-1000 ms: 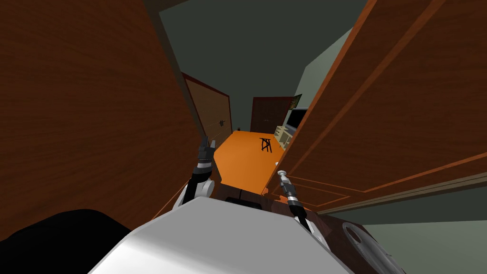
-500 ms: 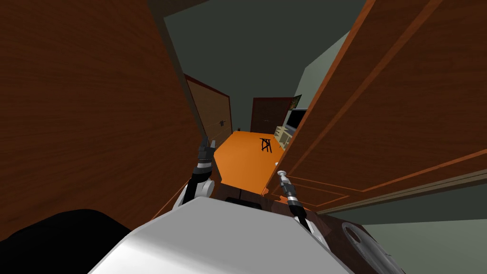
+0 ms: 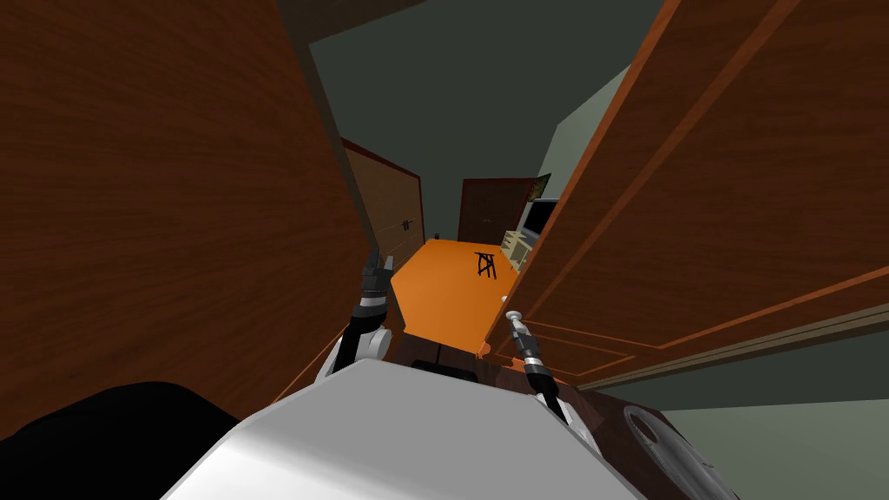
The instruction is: Pull the door open
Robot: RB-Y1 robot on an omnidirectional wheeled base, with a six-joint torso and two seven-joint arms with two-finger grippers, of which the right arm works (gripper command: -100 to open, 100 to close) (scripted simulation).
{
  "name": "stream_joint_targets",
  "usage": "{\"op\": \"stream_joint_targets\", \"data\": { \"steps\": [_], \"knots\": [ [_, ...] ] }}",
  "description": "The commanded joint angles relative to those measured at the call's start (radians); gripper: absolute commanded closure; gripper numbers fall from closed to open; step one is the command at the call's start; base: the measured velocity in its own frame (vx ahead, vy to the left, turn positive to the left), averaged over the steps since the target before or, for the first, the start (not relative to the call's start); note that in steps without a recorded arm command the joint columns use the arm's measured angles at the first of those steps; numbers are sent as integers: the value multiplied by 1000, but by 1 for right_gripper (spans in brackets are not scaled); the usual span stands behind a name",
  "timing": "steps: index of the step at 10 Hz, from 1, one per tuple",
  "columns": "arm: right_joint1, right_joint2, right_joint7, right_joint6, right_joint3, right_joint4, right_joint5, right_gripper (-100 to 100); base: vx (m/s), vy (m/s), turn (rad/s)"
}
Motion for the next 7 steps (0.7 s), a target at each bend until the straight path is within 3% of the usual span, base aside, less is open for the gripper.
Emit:
{"op": "stream_joint_targets", "data": {
  "steps": [1, 7],
  "knots": [
    [-3, 0, -32, -2, 10, 5, -11, 100, -27, -10, 18],
    [-13, -8, -186, -1, 51, 12, -65, 100, -36, -13, 25]
  ]
}}
